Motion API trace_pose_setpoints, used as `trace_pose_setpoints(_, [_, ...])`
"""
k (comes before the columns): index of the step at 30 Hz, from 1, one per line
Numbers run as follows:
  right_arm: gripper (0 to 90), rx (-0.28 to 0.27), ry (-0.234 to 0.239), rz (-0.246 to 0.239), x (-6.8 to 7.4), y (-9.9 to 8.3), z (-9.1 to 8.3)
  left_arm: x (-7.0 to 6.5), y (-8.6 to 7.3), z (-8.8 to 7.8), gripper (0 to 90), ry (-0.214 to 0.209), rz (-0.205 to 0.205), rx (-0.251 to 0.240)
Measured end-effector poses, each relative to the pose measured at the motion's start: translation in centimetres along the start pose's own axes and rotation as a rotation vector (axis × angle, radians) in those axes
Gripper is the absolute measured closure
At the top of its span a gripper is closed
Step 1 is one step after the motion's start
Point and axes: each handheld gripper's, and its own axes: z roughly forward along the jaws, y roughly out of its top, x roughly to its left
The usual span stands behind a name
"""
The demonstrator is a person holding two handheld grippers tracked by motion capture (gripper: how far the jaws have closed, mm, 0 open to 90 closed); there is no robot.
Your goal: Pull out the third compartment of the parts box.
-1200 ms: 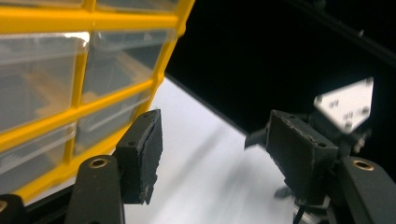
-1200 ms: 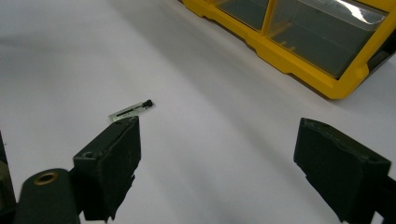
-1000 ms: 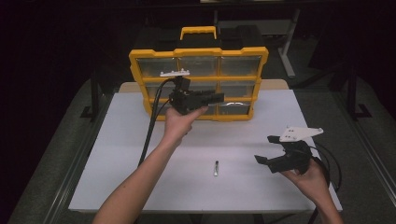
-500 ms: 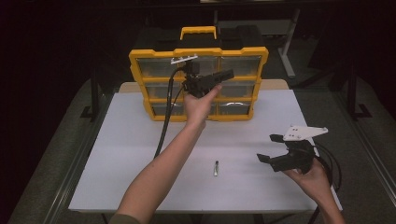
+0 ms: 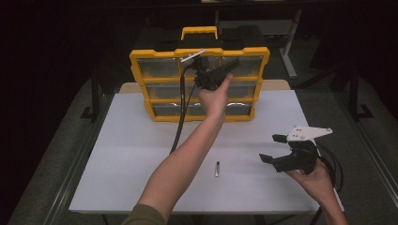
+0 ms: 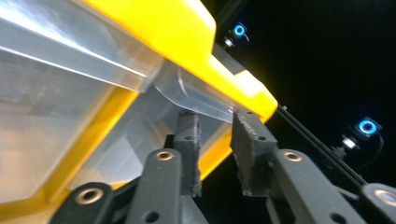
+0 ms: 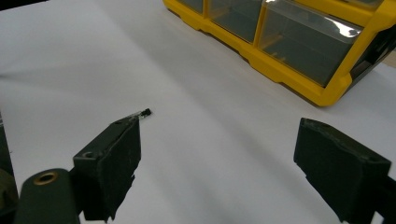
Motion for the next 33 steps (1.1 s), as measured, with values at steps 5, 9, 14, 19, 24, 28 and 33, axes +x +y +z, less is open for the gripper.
trace_pose_setpoints(5, [14.2,-0.005,0.001,0.002,0.0,0.1,-0.1,0.3,-0.2,0.0,77.7,-0.008,-0.004,-0.042])
trace_pose_setpoints(9, [14.2,-0.003,0.008,0.0,0.2,0.2,0.1,0.3,-0.5,-0.1,78.4,-0.014,-0.032,-0.062])
trace_pose_setpoints(14, [14.2,-0.002,0.011,-0.005,0.3,0.2,0.2,0.4,-0.7,-0.5,78.5,-0.026,-0.055,-0.076])
trace_pose_setpoints(19, [14.3,-0.008,0.016,0.005,0.1,0.2,0.1,0.4,-1.1,-1.1,78.8,-0.047,-0.085,-0.08])
trace_pose_setpoints(24, [14.3,-0.005,0.022,0.001,0.1,0.2,0.3,0.3,-1.3,-1.4,78.9,-0.065,-0.095,-0.076])
trace_pose_setpoints(28, [14.3,-0.001,0.026,0.007,0.1,0.2,0.5,0.0,-1.6,-2.0,79.0,-0.078,-0.097,-0.066])
trace_pose_setpoints(33, [14.3,0.004,0.028,0.009,0.1,0.1,0.7,-0.4,-1.9,-2.8,79.1,-0.096,-0.092,-0.056])
